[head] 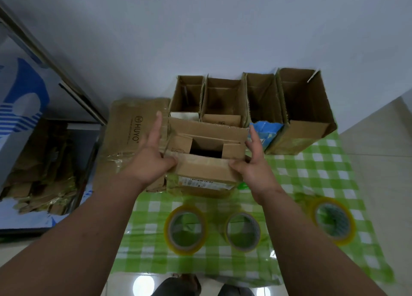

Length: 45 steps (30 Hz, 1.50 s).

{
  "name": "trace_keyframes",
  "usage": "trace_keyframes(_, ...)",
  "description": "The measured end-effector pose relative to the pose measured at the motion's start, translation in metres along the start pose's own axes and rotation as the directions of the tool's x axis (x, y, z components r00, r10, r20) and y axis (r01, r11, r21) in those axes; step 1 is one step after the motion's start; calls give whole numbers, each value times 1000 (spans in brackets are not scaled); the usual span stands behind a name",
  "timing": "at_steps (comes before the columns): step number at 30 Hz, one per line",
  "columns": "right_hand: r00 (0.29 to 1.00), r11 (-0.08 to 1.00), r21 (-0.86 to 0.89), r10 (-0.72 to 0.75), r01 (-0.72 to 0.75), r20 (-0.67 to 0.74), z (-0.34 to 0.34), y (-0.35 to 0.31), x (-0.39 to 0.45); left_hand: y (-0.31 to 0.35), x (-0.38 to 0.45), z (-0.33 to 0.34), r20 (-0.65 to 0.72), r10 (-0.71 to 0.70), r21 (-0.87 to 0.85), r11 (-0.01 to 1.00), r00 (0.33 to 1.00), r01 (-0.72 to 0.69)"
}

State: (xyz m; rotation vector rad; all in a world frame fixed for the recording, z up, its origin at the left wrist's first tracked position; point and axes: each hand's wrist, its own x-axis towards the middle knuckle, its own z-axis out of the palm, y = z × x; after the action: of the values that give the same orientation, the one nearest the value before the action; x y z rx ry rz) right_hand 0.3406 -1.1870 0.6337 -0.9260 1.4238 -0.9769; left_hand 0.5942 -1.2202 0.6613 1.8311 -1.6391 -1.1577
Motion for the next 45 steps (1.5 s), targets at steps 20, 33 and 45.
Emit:
trace_keyframes(20,942,943,-319,-192,99,-276,23,2,-1,-17,0,21,-153,58,-96,993,986,-74)
trace_keyframes(33,920,915,-392,-232,97,-314,31,8,-9,-13,-14,28,-191,331,305,915,924,-265)
trace_keyframes(45,762,999,-37,3,-35,-648,24,32,-33,-7,-31,27,-357,371,204,926,857,-316)
